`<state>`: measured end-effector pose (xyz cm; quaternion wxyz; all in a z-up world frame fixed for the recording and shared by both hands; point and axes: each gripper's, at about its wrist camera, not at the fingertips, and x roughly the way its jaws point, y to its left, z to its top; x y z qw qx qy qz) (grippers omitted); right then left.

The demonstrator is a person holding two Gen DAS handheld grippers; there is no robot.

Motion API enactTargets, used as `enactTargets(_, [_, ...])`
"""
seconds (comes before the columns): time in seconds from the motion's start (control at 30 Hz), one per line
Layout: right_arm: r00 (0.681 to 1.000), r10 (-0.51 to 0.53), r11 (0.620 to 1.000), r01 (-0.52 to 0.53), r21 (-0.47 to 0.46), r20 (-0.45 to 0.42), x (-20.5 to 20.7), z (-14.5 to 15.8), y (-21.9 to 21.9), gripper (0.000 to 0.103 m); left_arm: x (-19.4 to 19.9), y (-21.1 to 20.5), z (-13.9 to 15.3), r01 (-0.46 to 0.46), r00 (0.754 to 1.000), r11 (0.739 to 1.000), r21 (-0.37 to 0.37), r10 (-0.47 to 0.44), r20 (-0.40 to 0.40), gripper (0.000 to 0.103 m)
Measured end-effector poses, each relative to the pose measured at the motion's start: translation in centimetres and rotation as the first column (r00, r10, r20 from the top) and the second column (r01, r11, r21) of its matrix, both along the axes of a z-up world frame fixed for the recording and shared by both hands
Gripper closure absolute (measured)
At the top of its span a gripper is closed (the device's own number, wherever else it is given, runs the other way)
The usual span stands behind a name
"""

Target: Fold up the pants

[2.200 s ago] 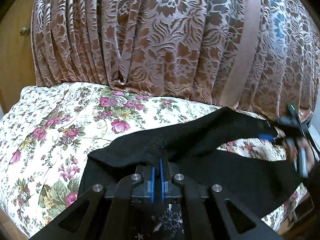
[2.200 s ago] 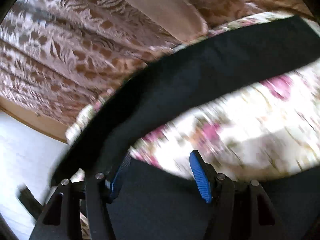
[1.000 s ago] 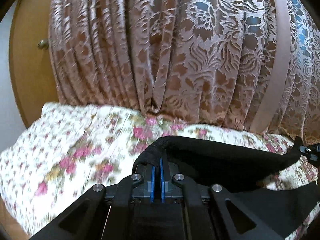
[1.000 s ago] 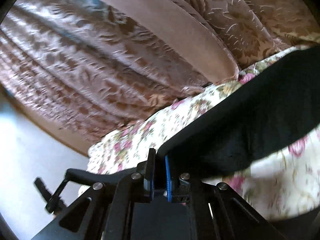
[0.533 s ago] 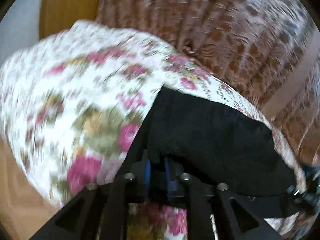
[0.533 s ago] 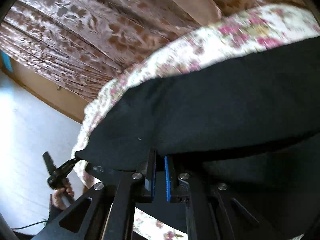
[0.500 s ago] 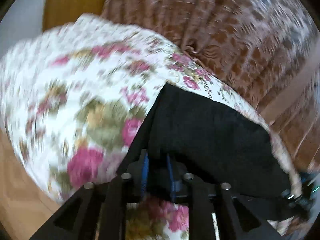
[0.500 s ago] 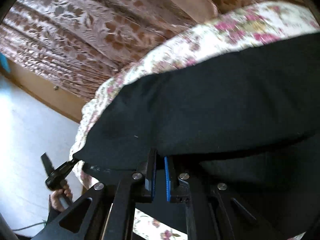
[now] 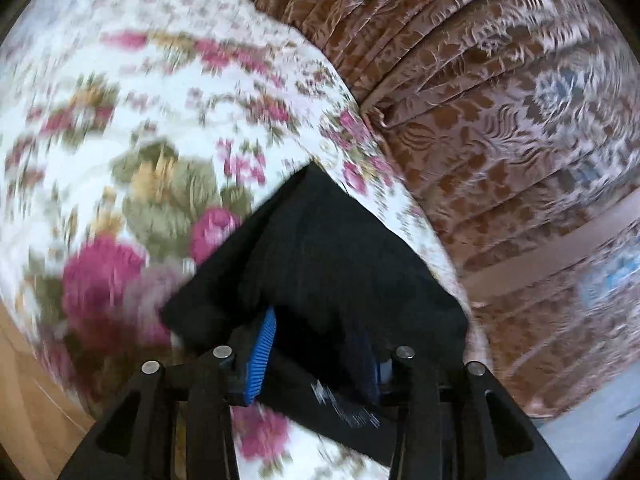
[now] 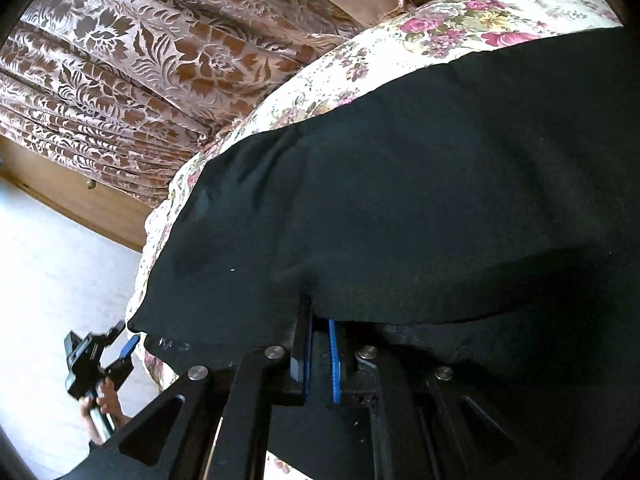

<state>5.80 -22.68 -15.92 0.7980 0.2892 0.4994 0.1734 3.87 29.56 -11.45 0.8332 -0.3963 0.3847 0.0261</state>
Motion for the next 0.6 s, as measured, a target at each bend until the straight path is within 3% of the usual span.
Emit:
enactTargets(0.03, [1.0,0.004,1.0,-0.004,-0.002,0.003,0.1,0.1,0.0,0.096,0.7,-0.4,0.4,0.012,1.0,0.998,0.057,-0.012,0.0,0.081])
enactTargets(0.1, [1.0,0.01,1.0,-0.01,-0.008,0.024,0.1,0.9,0.0,0.096,1.3,-0.7,0.9,0.026,1.0,0.995,0.096,-0.026,0.0,0.094])
enactTargets(0.3, [0.992,0.024,1.0,-0.025,0.003,0.12,-1.4,4.5,-0.4,0.097,0.6,0.7,2.8,0.043,0.997,0.996,0.083,-0.048,0.058,0.096])
enactTargets(0.47, [0.984,0.05,0.999,-0.051,-0.001,0.173,-3.9,6.9,-0.4,0.097,-0.2,0.5,1.9,0.077,0.997,0.99,0.117,-0.078,0.003,0.096])
enactTargets(0.6, [0.984,0.103,0.994,-0.097,-0.047,0.142,-5.9,6.1,0.5,0.097,-1.0,0.7,0.1,0.069,0.997,0.992,0.107,-0.065,-0.04,0.096])
